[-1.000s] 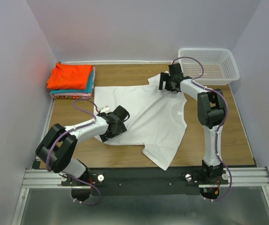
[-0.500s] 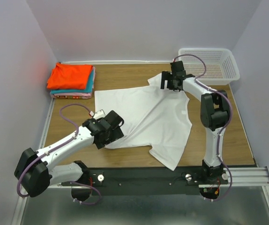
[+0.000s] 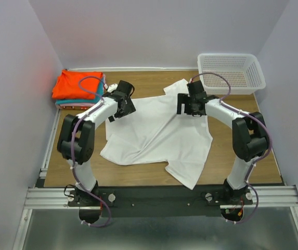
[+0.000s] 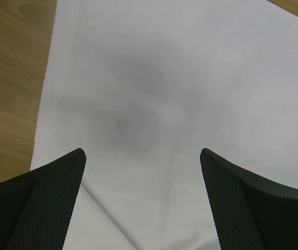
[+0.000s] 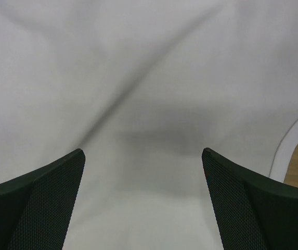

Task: Fold and stack the t-shirts
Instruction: Flatten the tshirt out

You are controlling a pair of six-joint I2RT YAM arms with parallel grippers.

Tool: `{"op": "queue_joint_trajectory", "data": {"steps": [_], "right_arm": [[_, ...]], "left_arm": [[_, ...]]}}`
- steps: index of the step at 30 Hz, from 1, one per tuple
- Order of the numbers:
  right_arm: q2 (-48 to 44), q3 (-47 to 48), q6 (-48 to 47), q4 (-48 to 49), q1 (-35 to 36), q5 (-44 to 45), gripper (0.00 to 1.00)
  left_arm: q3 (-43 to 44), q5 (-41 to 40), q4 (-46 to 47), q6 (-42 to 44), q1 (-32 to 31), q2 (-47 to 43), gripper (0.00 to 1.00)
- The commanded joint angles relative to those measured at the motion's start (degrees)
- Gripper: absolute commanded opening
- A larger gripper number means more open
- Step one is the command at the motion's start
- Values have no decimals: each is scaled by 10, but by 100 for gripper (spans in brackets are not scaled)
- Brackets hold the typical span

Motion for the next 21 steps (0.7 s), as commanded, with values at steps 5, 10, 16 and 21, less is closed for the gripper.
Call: {"op": "queue_joint_trajectory", "data": {"steps": [5,10,16,21], "right_arm": [[26,-21,17,-6,-2,45,100],[61,-4,28,-5,-3,67,100],[103,27,20,-4,-4,88,100],[131,64,-2,-5,-9,104,100]], "left_arm": [[145,-58,-39,54,26,163,98],[192,-41,-48,83,37,237,97],[284,-42,-81,106,49,314,97],[393,-44,-111,126,69,370,97]]}}
